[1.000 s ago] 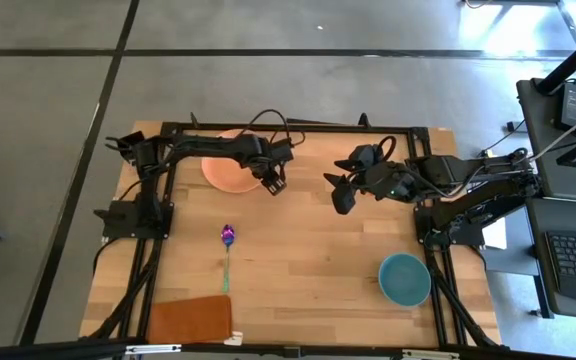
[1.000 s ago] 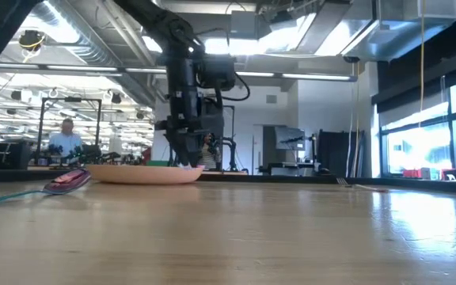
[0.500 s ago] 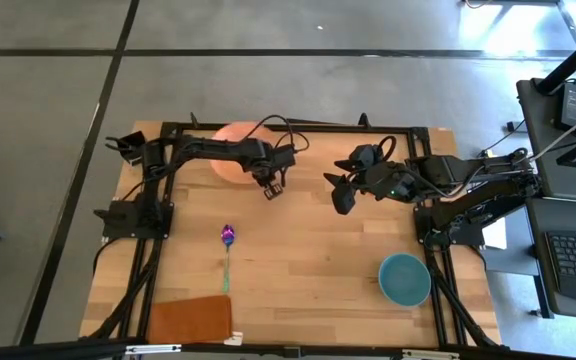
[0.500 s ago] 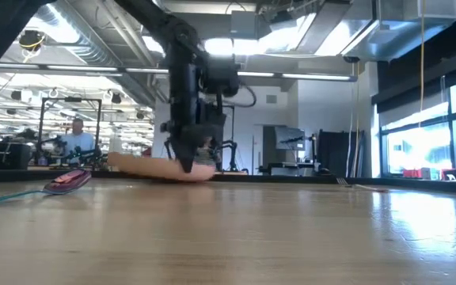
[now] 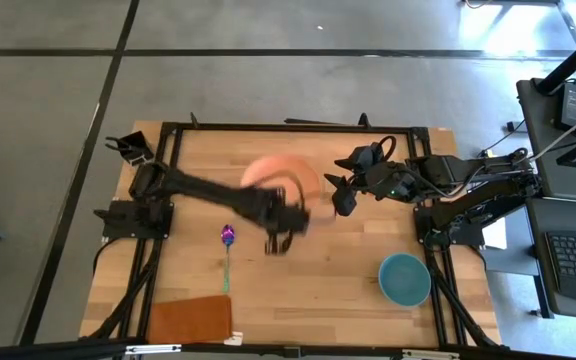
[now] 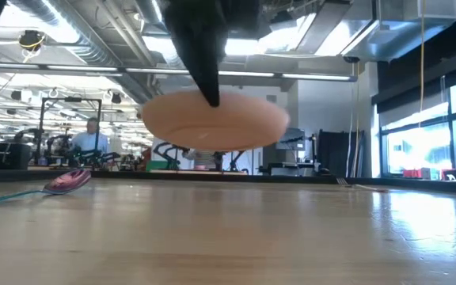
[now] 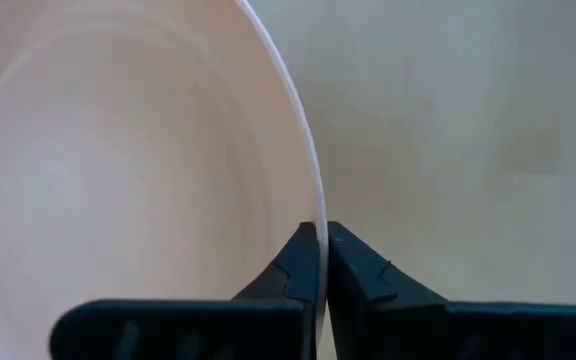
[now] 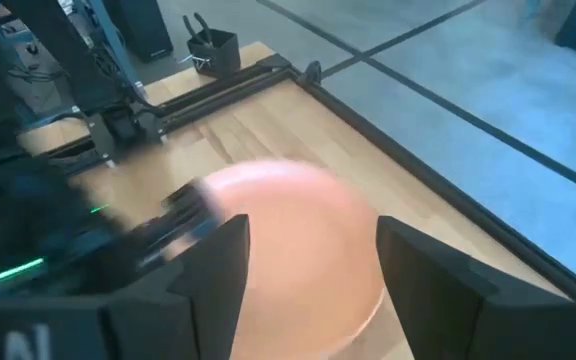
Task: Set table place
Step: Move the orange plate to the center of the table
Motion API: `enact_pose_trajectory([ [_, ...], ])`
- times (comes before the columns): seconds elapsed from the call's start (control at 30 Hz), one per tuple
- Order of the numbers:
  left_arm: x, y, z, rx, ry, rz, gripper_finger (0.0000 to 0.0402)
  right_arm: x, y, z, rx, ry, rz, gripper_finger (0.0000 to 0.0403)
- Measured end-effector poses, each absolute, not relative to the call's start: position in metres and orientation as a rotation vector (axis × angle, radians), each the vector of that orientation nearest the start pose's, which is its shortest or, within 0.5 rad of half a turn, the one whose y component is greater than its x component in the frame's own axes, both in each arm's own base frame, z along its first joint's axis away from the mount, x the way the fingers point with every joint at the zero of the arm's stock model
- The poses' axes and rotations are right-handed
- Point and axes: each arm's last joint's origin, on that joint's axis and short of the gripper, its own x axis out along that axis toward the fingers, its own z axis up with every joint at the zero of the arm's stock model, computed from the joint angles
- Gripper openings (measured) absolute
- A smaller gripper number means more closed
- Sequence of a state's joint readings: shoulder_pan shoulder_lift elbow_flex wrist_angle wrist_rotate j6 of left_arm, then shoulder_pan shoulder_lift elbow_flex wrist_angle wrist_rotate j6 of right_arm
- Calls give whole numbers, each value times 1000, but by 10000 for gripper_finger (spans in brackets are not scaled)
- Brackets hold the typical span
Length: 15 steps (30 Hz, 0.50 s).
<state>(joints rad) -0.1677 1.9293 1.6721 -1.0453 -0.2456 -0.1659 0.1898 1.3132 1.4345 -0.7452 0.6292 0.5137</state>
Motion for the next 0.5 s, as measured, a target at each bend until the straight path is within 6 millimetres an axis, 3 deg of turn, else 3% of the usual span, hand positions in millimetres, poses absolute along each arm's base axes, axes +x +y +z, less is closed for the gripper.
enact_pose_trajectory([
  [0.1, 384, -90, 250, 134, 1215, 144, 2, 261, 33, 395, 242, 450, -558, 220],
  [0.2, 386, -107, 245, 130, 1180, 149, 2, 261, 33, 395, 242, 450, -557, 220],
  [0.3, 395, -115, 231, 135, 1160, 141, 1, 261, 33, 395, 245, 448, -558, 220],
  [0.5, 411, -116, 183, 132, 1251, 151, 1, 261, 33, 395, 249, 448, -554, 220],
])
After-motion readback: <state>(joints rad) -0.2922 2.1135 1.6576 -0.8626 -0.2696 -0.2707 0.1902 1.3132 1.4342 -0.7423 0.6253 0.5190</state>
